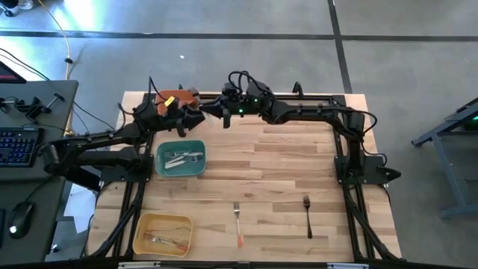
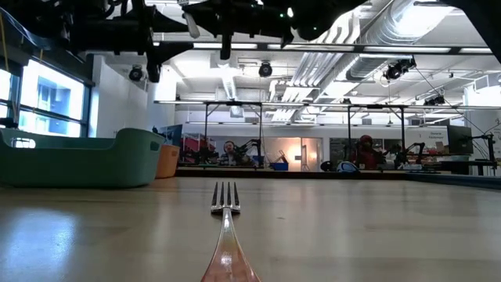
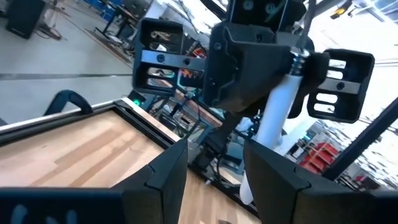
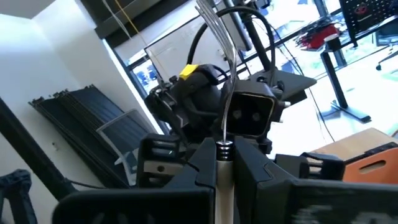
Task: Sort silverware by color (type)
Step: Put the white fork into the green bin
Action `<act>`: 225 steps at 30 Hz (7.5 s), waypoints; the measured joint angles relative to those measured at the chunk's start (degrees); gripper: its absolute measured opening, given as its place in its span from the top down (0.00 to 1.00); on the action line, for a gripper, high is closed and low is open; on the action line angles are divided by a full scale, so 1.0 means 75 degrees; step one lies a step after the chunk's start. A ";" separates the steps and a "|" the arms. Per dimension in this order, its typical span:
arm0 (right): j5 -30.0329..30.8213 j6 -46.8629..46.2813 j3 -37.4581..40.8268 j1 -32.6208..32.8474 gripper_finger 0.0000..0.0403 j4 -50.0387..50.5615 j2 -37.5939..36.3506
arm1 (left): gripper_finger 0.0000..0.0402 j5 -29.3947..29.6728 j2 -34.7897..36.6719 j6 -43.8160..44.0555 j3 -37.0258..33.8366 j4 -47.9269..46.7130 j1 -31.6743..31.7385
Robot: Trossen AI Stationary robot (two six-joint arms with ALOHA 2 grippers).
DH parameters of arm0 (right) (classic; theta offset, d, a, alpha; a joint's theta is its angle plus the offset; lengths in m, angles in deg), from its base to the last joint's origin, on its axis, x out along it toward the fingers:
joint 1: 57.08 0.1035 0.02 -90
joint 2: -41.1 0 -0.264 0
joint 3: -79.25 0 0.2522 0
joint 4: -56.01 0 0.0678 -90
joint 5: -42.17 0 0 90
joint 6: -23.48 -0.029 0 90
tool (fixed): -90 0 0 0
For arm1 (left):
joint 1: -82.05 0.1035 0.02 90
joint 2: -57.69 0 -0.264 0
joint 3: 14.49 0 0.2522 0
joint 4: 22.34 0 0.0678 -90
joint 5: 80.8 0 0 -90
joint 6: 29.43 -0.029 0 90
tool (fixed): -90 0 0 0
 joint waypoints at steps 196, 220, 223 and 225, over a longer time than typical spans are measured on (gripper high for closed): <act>-0.1170 -0.1076 -0.0003 -0.1095 0.82 -0.0330 0.0006 | 0.95 -0.1701 -0.0071 -0.0680 0.1332 -0.2546 0.0843; -0.1882 -0.0484 -0.0003 -0.2226 1.00 -0.0038 0.0006 | 0.95 -0.1947 0.2277 0.0336 0.1329 -0.9184 -0.2445; -0.1985 -0.0473 -0.0003 -0.2253 1.00 -0.0046 0.0006 | 0.95 -0.1875 0.2379 0.0585 0.1329 -0.9680 -0.3053; -0.2109 -0.0571 -0.0003 -0.2255 1.00 -0.0042 0.0006 | 0.95 -0.1858 0.2374 0.0711 0.1329 -0.9998 -0.3391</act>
